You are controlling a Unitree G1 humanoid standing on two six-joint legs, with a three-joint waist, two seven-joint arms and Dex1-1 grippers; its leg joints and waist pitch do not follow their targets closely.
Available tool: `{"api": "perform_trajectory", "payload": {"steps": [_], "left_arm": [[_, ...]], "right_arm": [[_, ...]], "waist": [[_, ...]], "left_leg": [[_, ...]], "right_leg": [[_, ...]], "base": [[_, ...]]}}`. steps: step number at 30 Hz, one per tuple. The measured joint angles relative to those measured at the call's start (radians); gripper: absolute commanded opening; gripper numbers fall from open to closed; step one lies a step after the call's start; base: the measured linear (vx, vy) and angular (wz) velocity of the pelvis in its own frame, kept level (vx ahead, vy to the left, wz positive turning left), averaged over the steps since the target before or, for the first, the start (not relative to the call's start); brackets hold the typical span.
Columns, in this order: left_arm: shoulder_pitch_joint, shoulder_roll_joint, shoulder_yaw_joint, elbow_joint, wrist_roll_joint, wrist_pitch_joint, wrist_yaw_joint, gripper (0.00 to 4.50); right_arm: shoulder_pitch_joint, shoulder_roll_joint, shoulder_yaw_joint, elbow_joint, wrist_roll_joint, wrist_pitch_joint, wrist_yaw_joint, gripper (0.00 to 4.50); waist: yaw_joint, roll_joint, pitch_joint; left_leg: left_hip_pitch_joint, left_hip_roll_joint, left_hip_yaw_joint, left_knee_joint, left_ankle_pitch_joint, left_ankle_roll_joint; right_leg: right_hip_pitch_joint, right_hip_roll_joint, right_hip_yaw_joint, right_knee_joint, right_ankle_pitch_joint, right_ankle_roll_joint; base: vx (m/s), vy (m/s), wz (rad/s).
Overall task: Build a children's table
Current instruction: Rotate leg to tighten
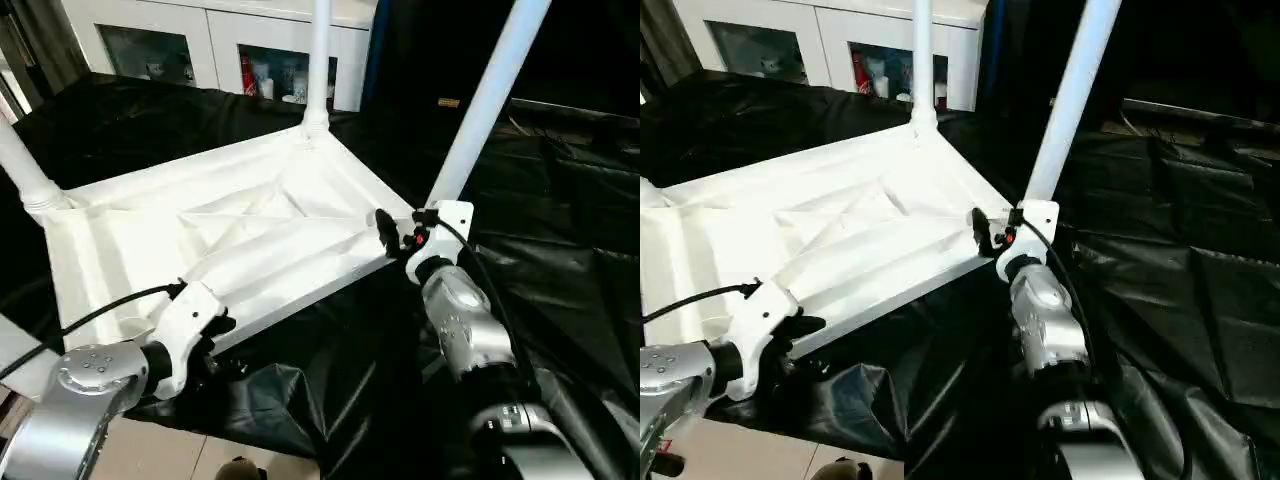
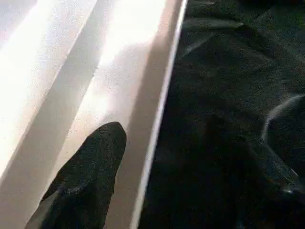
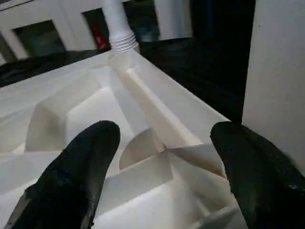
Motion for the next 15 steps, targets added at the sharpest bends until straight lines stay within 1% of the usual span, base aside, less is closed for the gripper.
{"api": "perform_trajectory", "payload": {"steps": [1, 3, 4, 5, 7, 10, 12, 15], "left_arm": [[0.000, 0.000, -0.010, -0.004, 0.000, -0.001, 0.007, 3.80], [0.001, 0.000, -0.017, -0.005, 0.002, -0.003, 0.015, 3.84], [0.001, 0.001, -0.022, -0.003, 0.009, -0.012, 0.026, 4.06], [0.001, 0.002, -0.024, -0.001, 0.014, -0.021, 0.032, 4.16], [0.001, 0.004, -0.029, 0.003, 0.022, -0.037, 0.047, 4.23], [-0.005, -0.002, -0.036, 0.024, 0.021, -0.072, 0.066, 4.46], [-0.017, -0.014, -0.050, 0.033, 0.021, -0.089, 0.071, 4.46], [-0.045, -0.033, -0.068, 0.065, 0.020, -0.139, 0.090, 4.46]], "right_arm": [[-0.020, -0.008, -0.008, 0.030, 0.001, -0.008, -0.008, 3.71], [-0.034, -0.019, -0.017, 0.054, 0.001, -0.017, -0.020, 3.71], [-0.056, -0.031, -0.026, 0.094, 0.000, -0.029, -0.024, 3.71], [-0.073, -0.044, -0.034, 0.120, 0.000, -0.033, -0.029, 3.71], [-0.098, -0.073, -0.059, 0.161, 0.000, -0.051, -0.048, 3.71], [-0.121, -0.118, -0.089, 0.207, 0.002, -0.077, -0.065, 3.71], [-0.132, -0.132, -0.097, 0.234, 0.002, -0.092, -0.068, 3.71], [-0.156, -0.165, -0.100, 0.284, 0.002, -0.108, -0.068, 3.71]], "waist": [[0.000, 0.000, 0.000], [0.001, 0.000, 0.000], [0.001, 0.000, 0.000], [0.002, 0.000, 0.000], [0.010, 0.000, 0.000], [0.019, -0.001, 0.000], [0.016, -0.001, 0.000], [0.016, -0.001, 0.000]], "left_leg": [[0.000, 0.000, 0.000, 0.001, 0.000, 0.000], [0.000, 0.000, 0.000, 0.001, 0.000, 0.000], [0.000, 0.000, 0.000, 0.003, 0.000, 0.000], [0.000, 0.000, 0.000, 0.003, 0.000, 0.000], [-0.001, 0.000, 0.000, 0.003, 0.000, 0.000], [-0.001, 0.000, 0.000, 0.005, 0.000, 0.000], [-0.001, 0.001, 0.000, 0.006, 0.000, 0.000], [-0.003, 0.001, 0.000, 0.007, 0.000, 0.000]], "right_leg": [[0.000, 0.000, 0.000, 0.001, 0.000, 0.000], [0.000, 0.000, 0.000, 0.002, 0.000, 0.000], [0.000, 0.000, 0.000, 0.003, 0.000, 0.000], [0.000, -0.001, 0.000, 0.003, 0.000, 0.000], [0.000, -0.001, 0.000, 0.004, 0.000, 0.000], [0.000, -0.001, 0.001, 0.005, 0.000, 0.000], [0.000, 0.000, 0.001, 0.005, 0.000, 0.000], [-0.002, 0.000, 0.001, 0.009, -0.001, 0.000]], "base": [[0.000, 0.000, 0.00], [0.000, 0.000, 0.00], [0.000, 0.000, 0.00], [0.000, 0.000, 0.00], [0.000, 0.000, 0.00], [0.000, 0.000, 0.00], [0.000, 0.000, 0.00], [0.000, 0.000, 0.00]]}}
